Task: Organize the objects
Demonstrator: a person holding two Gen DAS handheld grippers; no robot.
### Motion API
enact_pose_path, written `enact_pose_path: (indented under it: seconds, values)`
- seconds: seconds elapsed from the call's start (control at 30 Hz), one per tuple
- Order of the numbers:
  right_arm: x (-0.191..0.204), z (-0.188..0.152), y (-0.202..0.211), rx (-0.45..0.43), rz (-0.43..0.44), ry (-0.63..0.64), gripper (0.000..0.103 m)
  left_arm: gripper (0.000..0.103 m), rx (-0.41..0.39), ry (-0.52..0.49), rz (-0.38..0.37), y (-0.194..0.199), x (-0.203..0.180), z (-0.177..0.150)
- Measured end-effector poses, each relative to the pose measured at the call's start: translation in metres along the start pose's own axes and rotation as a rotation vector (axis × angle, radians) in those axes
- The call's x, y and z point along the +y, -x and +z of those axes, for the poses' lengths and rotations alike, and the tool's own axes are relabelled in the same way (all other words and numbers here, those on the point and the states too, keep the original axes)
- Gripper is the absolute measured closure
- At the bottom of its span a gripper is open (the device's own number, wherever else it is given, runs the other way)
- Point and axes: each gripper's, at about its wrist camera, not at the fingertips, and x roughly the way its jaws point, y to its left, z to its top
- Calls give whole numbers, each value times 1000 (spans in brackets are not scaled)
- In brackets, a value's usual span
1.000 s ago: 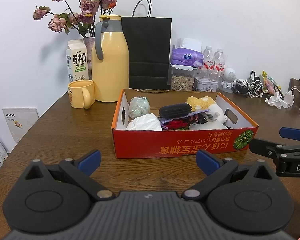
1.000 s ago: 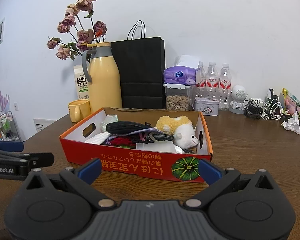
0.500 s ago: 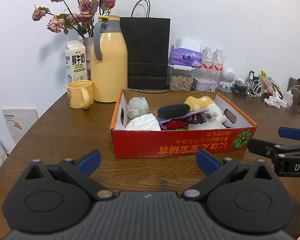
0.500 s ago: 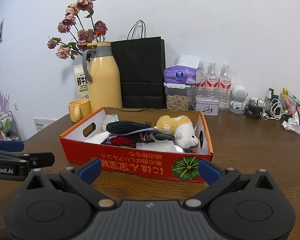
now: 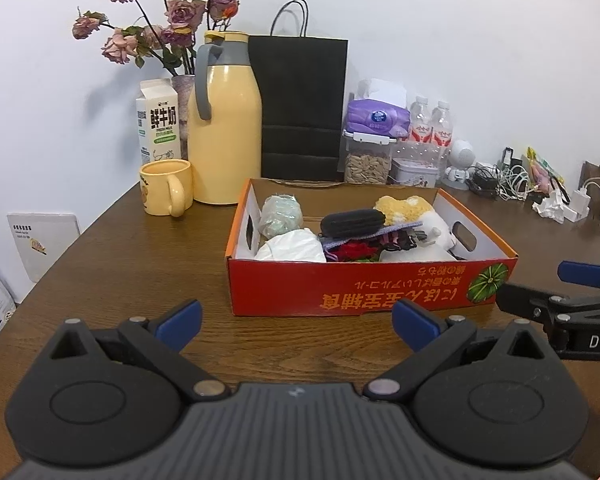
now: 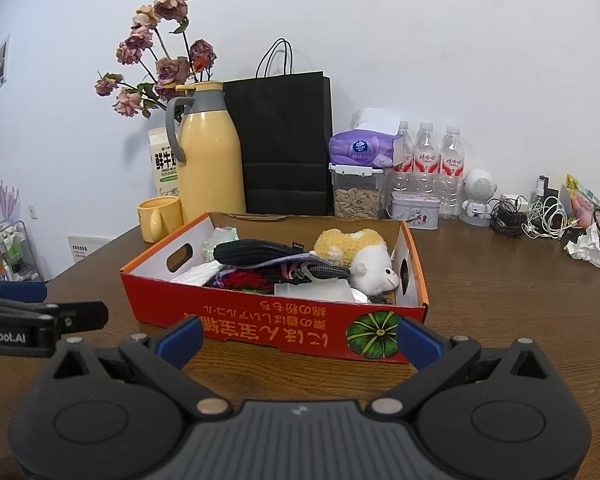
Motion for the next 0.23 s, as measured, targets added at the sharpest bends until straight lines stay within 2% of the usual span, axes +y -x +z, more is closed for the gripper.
enact_pose_path:
  seconds: [0.23]
  values:
    - [1, -2, -2, 3, 2, 1, 0, 0, 22, 23, 5, -3, 3, 0]
